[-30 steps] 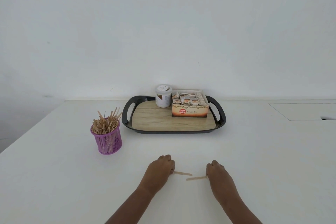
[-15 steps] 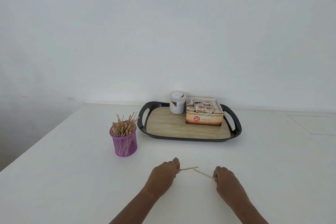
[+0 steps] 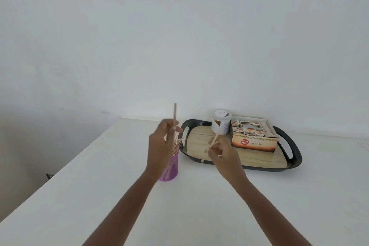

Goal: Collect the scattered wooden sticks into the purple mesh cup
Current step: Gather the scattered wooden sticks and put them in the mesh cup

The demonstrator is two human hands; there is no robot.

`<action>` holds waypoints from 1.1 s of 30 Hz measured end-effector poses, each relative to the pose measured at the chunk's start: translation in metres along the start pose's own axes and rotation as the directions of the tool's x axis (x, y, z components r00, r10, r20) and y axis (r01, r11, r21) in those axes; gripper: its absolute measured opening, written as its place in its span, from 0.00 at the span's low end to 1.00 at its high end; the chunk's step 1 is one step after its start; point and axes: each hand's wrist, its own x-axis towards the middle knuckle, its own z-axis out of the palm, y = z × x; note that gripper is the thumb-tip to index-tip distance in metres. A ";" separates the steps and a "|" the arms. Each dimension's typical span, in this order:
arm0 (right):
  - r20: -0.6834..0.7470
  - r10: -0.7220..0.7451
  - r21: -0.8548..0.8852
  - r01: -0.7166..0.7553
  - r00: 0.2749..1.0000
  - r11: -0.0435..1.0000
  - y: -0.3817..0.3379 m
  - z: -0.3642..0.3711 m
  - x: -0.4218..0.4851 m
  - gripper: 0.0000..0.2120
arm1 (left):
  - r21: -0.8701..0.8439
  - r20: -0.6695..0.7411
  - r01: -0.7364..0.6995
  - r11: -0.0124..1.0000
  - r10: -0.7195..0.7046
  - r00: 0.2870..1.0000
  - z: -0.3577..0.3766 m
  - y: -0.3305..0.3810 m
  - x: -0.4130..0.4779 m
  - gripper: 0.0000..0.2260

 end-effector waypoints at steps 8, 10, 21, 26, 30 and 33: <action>-0.141 -0.222 -0.028 0.220 0.965 0.975 -0.048 0.041 0.059 0.32 | 0.045 -0.119 0.067 0.997 -0.061 0.991 -0.030 -0.034 0.052 0.04; -0.116 -0.254 -0.108 0.242 0.960 0.964 -0.049 0.052 0.069 0.36 | 0.098 -0.099 0.086 0.991 -0.076 0.992 -0.031 -0.047 0.053 0.04; 0.105 -0.249 -0.342 0.270 0.963 0.900 -0.032 0.094 0.083 0.14 | 0.225 0.100 0.102 0.969 -0.127 0.987 -0.020 -0.087 0.037 0.08; 0.129 -0.254 -0.330 0.283 0.959 0.900 -0.022 0.091 0.081 0.13 | 0.113 0.019 0.166 0.980 -0.169 0.985 -0.026 -0.090 0.023 0.16; -0.094 -0.312 -0.199 0.289 0.945 0.936 -0.012 0.081 0.070 0.14 | -0.042 -0.077 0.265 0.963 -0.267 0.961 -0.028 -0.100 0.000 0.26; -0.268 -0.209 -0.054 0.202 0.941 0.978 0.007 0.081 0.051 0.17 | -0.085 -0.041 0.349 0.933 -0.353 0.935 -0.023 -0.118 -0.025 0.28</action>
